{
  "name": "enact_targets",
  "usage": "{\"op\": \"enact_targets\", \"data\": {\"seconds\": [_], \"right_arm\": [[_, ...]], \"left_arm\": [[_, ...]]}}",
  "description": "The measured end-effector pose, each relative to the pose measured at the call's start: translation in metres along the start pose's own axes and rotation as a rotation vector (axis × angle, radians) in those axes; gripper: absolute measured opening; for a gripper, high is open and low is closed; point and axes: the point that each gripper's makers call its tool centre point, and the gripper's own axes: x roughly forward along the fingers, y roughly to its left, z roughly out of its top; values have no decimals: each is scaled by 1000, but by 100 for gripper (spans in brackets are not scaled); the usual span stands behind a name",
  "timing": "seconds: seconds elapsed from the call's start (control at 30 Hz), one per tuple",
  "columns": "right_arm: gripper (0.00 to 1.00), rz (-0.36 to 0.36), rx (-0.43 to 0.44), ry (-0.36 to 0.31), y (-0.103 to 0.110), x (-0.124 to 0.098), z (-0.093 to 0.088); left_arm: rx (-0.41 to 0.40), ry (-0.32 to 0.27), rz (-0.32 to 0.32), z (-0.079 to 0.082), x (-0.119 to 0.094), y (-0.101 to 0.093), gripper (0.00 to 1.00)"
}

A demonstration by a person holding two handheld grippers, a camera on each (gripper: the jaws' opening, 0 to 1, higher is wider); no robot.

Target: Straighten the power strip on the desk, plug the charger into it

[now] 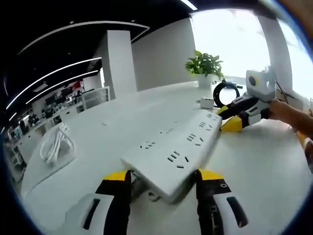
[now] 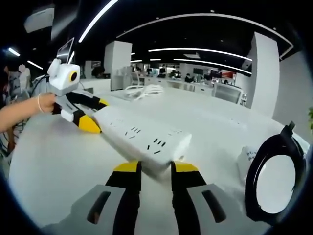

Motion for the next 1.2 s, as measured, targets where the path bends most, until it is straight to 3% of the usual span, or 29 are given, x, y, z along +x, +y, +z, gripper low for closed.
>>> {"op": "enact_targets", "data": {"seconds": [0.63,0.7,0.77,0.87,1.2], "right_arm": [[24,11,-5,-12,-2,-1,0],[26,6,-10,-25,-3,-1,0],[35,-9,-31,-30,-5,-1,1],[41,-9,-38,-33,-5,-2,1],[54,-15,-50,-95,1,-6,16]], "left_arm": [[-15,-12,14,3,3,3,56],[-20,-5,51,2,2,7,66],[-3,-28,67,4,2,8,79],[3,-35,79,4,-1,9,89],[-24,-147,79,17,-11,1,99]]}}
